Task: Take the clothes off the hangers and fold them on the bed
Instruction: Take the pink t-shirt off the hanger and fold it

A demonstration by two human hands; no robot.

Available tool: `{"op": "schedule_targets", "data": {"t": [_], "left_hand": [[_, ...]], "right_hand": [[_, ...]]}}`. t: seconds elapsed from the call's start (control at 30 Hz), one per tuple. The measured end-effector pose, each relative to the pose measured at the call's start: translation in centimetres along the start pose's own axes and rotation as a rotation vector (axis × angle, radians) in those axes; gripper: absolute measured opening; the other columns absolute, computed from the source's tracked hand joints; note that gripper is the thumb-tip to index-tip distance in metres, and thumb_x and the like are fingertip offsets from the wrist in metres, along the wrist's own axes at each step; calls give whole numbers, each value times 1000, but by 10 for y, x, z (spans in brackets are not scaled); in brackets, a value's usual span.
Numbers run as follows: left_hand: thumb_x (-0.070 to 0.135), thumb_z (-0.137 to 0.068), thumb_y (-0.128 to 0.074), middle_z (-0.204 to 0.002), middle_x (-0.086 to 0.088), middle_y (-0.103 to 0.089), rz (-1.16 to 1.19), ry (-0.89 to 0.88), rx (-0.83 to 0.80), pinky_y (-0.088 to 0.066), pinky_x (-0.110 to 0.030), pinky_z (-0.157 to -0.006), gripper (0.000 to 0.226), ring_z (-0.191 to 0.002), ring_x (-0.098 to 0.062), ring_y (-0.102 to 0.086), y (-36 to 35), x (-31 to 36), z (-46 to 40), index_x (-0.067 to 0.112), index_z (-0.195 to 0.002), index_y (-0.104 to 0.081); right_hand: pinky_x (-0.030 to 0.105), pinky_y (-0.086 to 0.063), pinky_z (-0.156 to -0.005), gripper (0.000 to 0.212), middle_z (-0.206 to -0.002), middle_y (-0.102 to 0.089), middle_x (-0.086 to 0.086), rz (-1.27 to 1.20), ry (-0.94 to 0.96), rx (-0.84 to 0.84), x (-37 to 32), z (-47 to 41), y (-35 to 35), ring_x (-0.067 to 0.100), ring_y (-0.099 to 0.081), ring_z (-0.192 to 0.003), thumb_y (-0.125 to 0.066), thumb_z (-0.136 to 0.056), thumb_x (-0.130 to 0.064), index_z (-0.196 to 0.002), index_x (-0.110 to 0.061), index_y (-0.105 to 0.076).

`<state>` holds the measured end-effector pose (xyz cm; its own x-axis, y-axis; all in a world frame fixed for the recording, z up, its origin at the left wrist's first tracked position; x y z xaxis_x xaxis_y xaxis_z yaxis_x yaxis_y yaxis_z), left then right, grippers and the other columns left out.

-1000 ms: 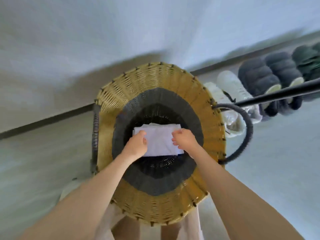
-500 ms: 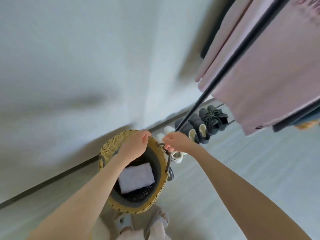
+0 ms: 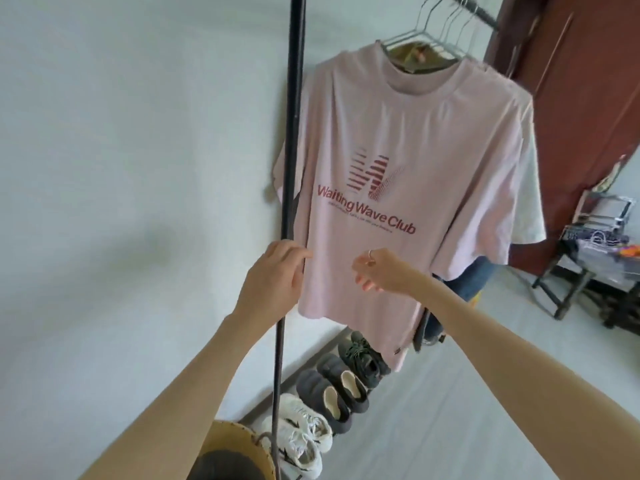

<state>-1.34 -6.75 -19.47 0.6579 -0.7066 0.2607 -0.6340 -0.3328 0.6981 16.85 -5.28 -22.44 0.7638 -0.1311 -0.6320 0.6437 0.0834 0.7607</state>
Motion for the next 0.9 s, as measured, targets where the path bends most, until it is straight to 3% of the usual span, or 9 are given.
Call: {"op": "schedule_targets", "data": {"t": [0.1,0.2,0.4,0.57,0.63,0.73,0.8,0.9], "left_hand": [[-4,-81,-48,-108,-11,-56,-93,-148,150,-49,-37,-87,27,-108,-27,-49,26,32,-52,3,-104,-60],[0,-84,-41,-119,-13,-49,-156,-174,268,-43,-38,-96,32,-118,-28,-42,49,54,-97,4,-114,-54],[0,-83,-46,-146,-23,-32,-347,-175,437,-26,-54,-111,53,-138,-41,-23,85,65,-178,2,-136,-39],[5,-86,-36,-153,-24,-17,-366,-176,542,-13,-52,-115,60,-142,-42,-10,111,60,-229,1,-145,-24],[9,-85,-29,-153,-27,-15,-393,-152,558,-9,-51,-116,62,-142,-43,-9,113,56,-241,-2,-146,-22],[7,-86,-35,-152,-28,-16,-475,-142,574,-7,-51,-116,62,-142,-44,-9,105,52,-245,-4,-145,-23],[7,-86,-41,-152,-28,-17,-517,-117,583,-8,-51,-116,62,-142,-44,-11,100,51,-245,-4,-145,-25],[11,-86,-33,-152,-26,-19,-565,-74,601,-11,-52,-116,61,-142,-43,-11,99,52,-249,-2,-145,-26]], "right_hand": [[14,-46,-56,25,-99,-67,9,6,28,142,-6,10,64,17,-62,-79,-44,-98,-14,-114,-2,-59],[30,-51,-72,24,-100,-68,8,85,38,304,-15,21,122,26,-63,-91,-43,-96,-21,-106,-8,-62],[33,-41,-92,39,-133,-51,8,429,85,605,-43,19,218,28,-49,-120,-42,-97,-23,-135,-13,-46],[43,-27,-107,50,-148,-31,8,808,5,776,-54,-4,285,30,-29,-135,-43,-96,-28,-143,-13,-33],[46,-24,-109,60,-152,-23,8,779,-32,779,-50,-18,306,29,-22,-139,-43,-96,-36,-146,-12,-24],[53,-17,-113,75,-158,-8,3,645,-129,675,-22,-43,319,28,-12,-144,-45,-94,-45,-151,-15,-6],[56,-18,-113,77,-158,-8,5,599,-155,690,-13,-54,326,31,-15,-143,-46,-94,-46,-151,-16,-4],[57,-22,-108,78,-154,-15,13,582,-134,768,-24,-64,333,34,-19,-140,-46,-94,-47,-151,-18,-1]]}}
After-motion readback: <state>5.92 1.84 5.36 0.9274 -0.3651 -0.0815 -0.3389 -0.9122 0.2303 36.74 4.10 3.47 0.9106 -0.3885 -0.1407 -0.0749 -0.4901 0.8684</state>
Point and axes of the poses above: each hand's wrist, its own z-axis away from the middle knuckle, its own y-axis out of the back of the hand, x = y × z, the point moved 8 cm from there along -z, towards the middle knuckle
